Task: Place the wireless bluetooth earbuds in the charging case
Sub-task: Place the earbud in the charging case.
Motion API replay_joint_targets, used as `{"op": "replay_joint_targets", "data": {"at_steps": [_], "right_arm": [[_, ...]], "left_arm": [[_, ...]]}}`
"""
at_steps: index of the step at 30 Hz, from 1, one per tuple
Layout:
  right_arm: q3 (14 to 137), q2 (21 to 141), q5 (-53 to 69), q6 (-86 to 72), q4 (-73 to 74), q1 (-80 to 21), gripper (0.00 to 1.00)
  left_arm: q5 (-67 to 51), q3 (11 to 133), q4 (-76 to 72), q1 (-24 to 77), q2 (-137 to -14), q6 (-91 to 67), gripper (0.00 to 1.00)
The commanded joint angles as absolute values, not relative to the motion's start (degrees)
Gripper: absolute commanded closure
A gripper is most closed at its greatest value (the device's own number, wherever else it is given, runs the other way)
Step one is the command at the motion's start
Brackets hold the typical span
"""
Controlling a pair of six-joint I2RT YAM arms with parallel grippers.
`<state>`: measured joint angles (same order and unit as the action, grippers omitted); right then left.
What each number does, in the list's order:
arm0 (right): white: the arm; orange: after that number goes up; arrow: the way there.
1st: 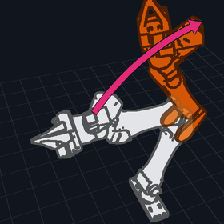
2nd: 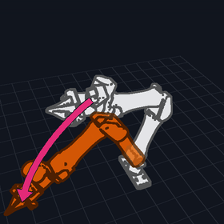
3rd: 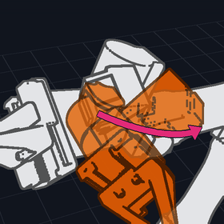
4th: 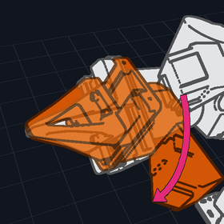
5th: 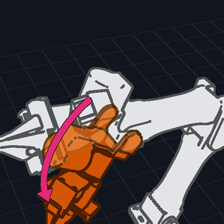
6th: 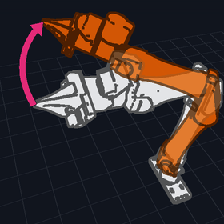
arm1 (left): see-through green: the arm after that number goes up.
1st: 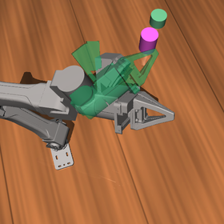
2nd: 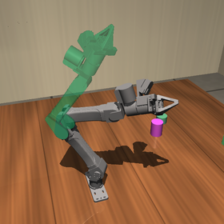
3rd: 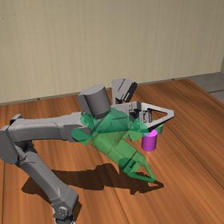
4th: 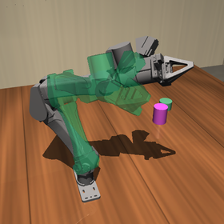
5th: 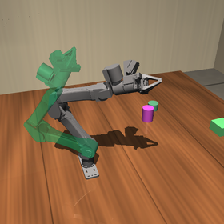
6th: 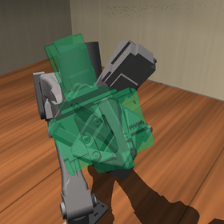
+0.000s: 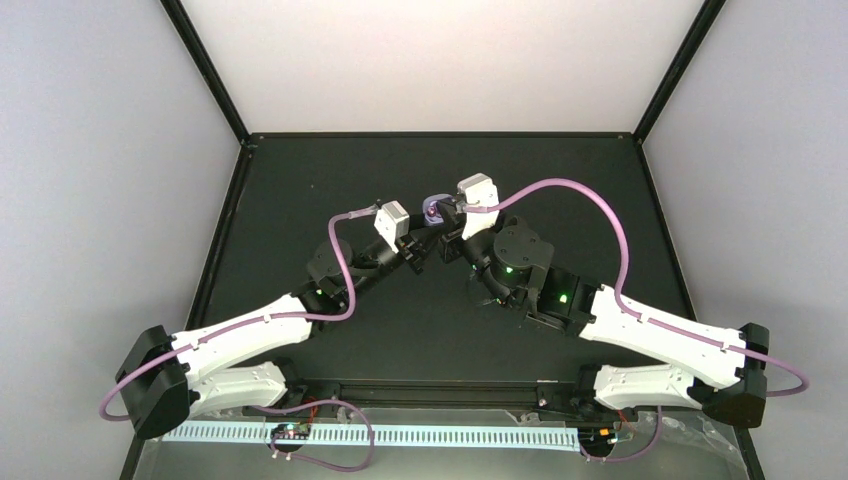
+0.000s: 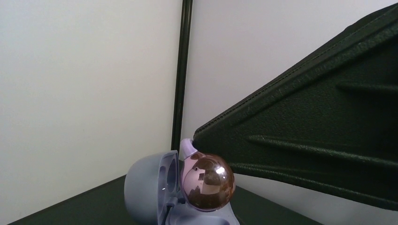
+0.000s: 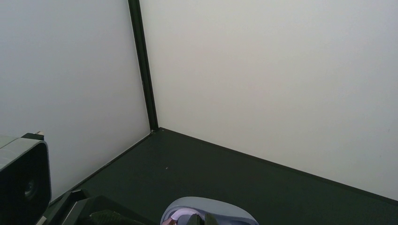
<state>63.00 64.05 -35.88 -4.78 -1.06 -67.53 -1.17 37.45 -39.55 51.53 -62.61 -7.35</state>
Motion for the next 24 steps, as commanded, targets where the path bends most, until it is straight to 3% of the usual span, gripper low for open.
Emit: {"op": "replay_joint_targets", "data": {"at_steps": [1, 24], "right_arm": [[64.56, 64.51, -37.53, -4.42, -2.17, -67.98, 0.99], [64.08, 65.21, -36.80, -3.54, -0.15, -68.20, 0.99]], "left_arm": [[-0.26, 40.08, -40.08, 52.03, -61.25, -7.29, 0.98], [-0.51, 39.98, -40.83, 52.13, -59.93, -7.43, 0.98]]}}
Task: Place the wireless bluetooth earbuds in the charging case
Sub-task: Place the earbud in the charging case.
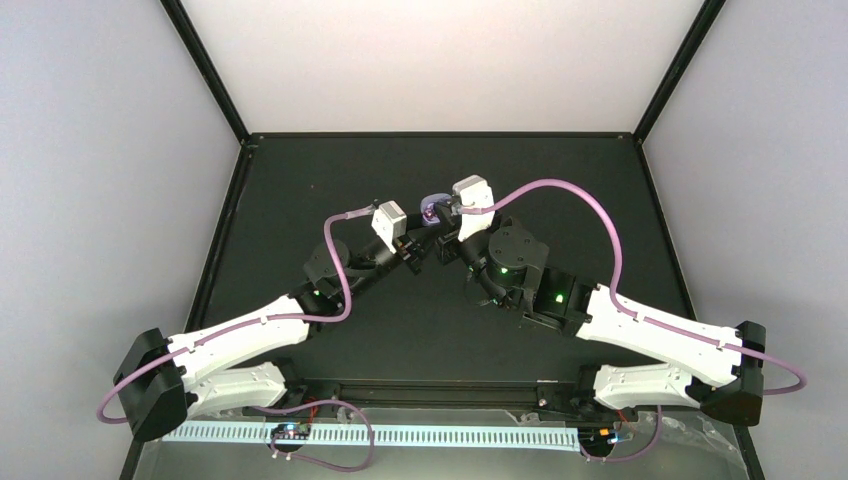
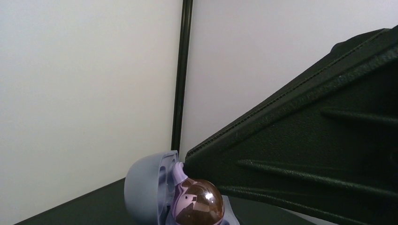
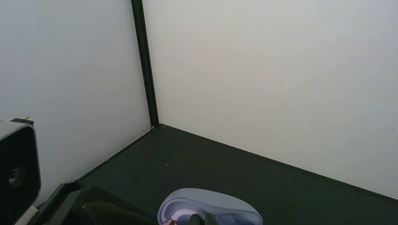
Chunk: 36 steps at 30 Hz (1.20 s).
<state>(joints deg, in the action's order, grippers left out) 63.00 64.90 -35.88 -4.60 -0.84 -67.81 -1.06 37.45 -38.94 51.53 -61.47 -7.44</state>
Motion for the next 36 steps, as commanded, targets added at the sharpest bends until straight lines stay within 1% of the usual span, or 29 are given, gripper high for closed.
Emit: {"op": "replay_joint_targets", "data": {"at_steps": [1, 10, 14, 21, 36], "right_arm": [[64.07, 65.36, -36.71, -3.52, 0.09, -68.25, 0.99], [64.11, 65.13, -36.17, -3.43, 1.05, -68.29, 0.99], [64.40, 64.82, -36.06, -3.43, 1.18, -68.25, 0.97], [65.36, 64.19, -35.42, -3.96, 2.34, -68.30, 0.87], [65.26, 61.64, -36.34, -4.53, 4.43, -68.38, 0.78]], "left_arm": [[-0.59, 40.07, -40.80, 52.12, -59.92, -7.40, 0.98], [-0.65, 40.33, -40.69, 52.12, -59.85, -7.36, 0.98], [-0.79, 40.25, -40.65, 52.12, -59.86, -7.54, 0.98], [-0.79, 39.98, -40.83, 52.12, -59.99, -7.73, 0.99], [-0.19, 39.99, -40.95, 52.12, -60.20, -7.73, 0.98]]}}
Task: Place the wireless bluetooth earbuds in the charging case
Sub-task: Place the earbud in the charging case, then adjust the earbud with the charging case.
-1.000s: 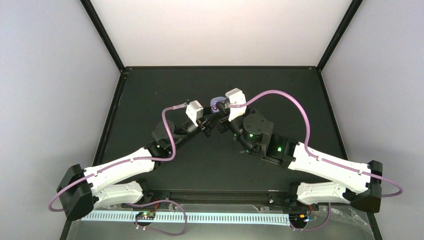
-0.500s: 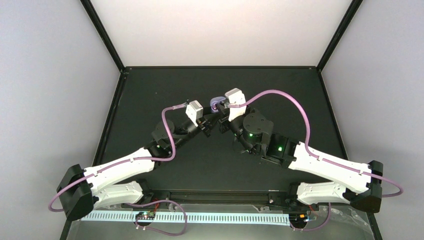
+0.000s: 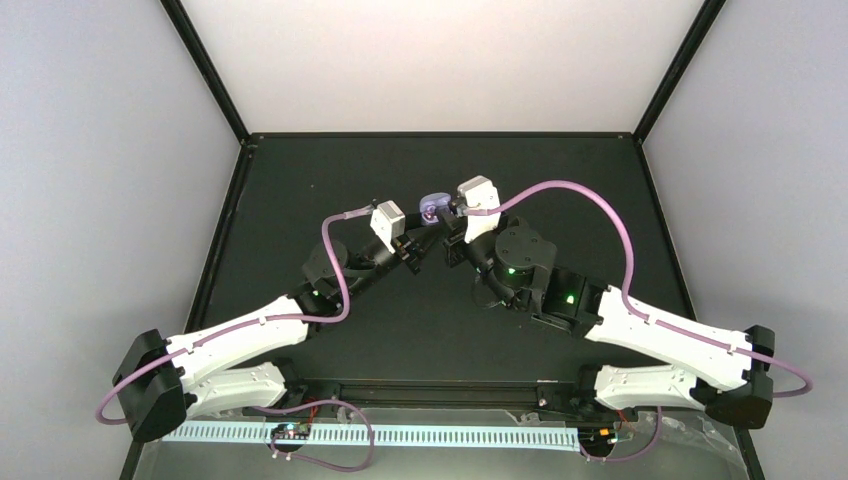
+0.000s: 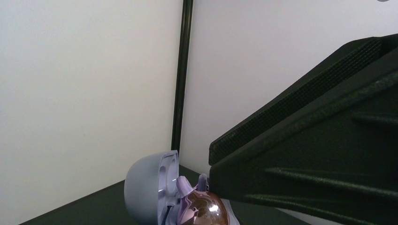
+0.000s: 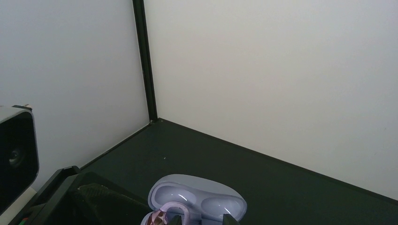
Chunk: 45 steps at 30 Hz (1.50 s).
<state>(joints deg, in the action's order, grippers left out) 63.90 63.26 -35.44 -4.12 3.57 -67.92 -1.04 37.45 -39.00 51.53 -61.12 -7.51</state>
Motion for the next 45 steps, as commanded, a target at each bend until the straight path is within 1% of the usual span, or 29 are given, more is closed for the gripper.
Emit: {"op": "replay_joint_targets", "data": {"at_steps": [1, 5, 8, 11, 14, 19, 23, 25, 29, 34, 45], "right_arm": [[65.22, 61.51, -36.43, -4.56, 4.60, -68.36, 0.77], [65.37, 60.64, -36.47, -5.10, 5.84, -68.31, 0.75], [66.14, 58.76, -36.41, -6.15, 7.81, -68.38, 0.71], [69.11, 57.32, -34.44, -7.43, 12.62, -68.33, 0.60], [73.96, 56.79, -31.40, -9.34, 22.52, -68.21, 0.52], [77.60, 53.33, -23.15, -10.34, 31.95, -68.01, 0.31], [79.46, 50.57, -20.05, -8.80, 37.21, -68.03, 0.19], [80.39, 50.10, -18.35, -8.18, 39.64, -68.03, 0.14], [81.00, 50.27, -13.51, -8.03, 41.74, -68.01, 0.09], [80.60, 51.02, -9.57, -7.53, 41.05, -67.96, 0.01], [80.42, 54.24, -12.55, -5.70, 40.58, -67.99, 0.00]], "left_arm": [[-0.21, 39.95, -41.00, 52.12, -60.20, -7.81, 0.98], [-0.13, 39.98, -40.96, 52.12, -60.15, -7.91, 0.99], [-0.38, 39.84, -40.31, 52.12, -59.59, -7.75, 0.98], [-2.70, 38.82, -39.42, 52.12, -58.17, -7.58, 0.98], [-9.76, 36.74, -40.89, 52.09, -55.95, -6.29, 0.99], [-22.27, 35.10, -39.73, 52.12, -51.88, -7.36, 0.98], [-31.20, 34.55, -40.43, 52.12, -50.31, -11.21, 0.98], [-34.29, 34.67, -41.15, 52.12, -50.31, -13.36, 0.98], [-38.33, 35.47, -41.53, 52.12, -51.07, -16.48, 0.98], [-40.08, 35.66, -42.63, 52.21, -52.61, -18.20, 0.98], [-41.88, 36.47, -42.52, 52.64, -54.05, -18.36, 0.98]]}}
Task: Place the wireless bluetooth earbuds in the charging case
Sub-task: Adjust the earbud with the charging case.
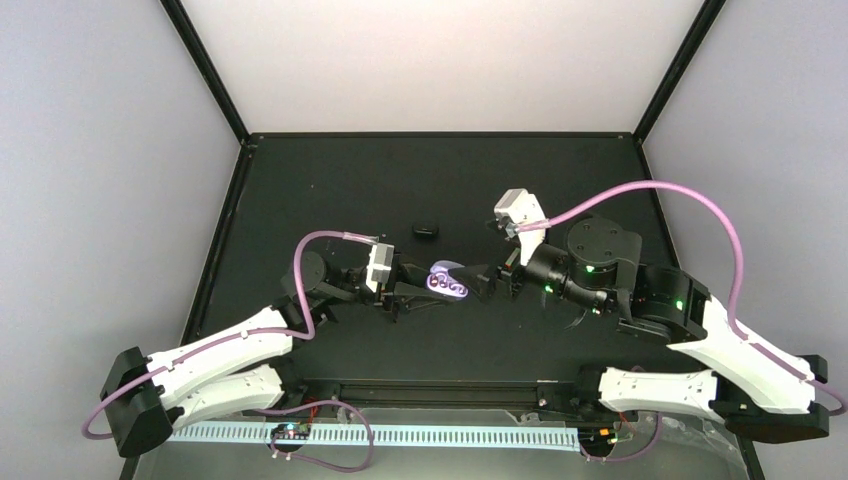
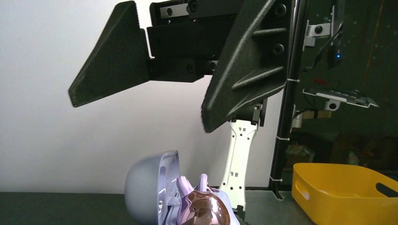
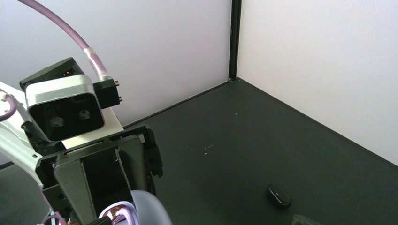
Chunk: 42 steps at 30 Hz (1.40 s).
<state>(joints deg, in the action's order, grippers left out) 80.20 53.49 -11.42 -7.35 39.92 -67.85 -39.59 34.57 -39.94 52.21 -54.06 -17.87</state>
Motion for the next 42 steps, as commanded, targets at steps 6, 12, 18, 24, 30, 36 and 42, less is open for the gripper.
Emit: {"op": "replay_joint_targets", "data": {"at_steps": [6, 12, 18, 24, 30, 36, 42], "right_arm": [[79.92, 55.10, -13.51, -4.87, 40.87, -68.03, 0.00], [79.62, 55.46, -14.48, -4.62, 41.20, -68.03, 0.00], [79.36, 56.03, -14.22, -3.73, 42.01, -68.00, 0.00], [79.07, 56.38, -13.28, -3.18, 42.44, -68.01, 0.00], [79.07, 56.77, -12.25, -2.99, 43.10, -68.02, 0.00], [79.09, 56.45, -9.44, -3.17, 42.89, -68.03, 0.00], [79.19, 56.20, -7.93, -3.43, 42.73, -68.02, 0.00]], "left_arm": [[-42.28, 36.39, -42.20, 52.73, -53.58, -18.27, 0.98], [-42.55, 36.34, -42.19, 52.71, -53.18, -18.17, 0.98], [-42.76, 36.15, -42.28, 52.74, -52.87, -18.33, 0.99], [-42.72, 36.12, -42.69, 52.78, -52.69, -18.62, 0.98], [-42.72, 36.21, -42.97, 52.78, -52.65, -18.71, 0.98], [-42.65, 36.21, -43.02, 52.91, -52.97, -18.65, 0.99], [-42.52, 36.30, -43.18, 52.99, -53.17, -18.70, 0.98]]}}
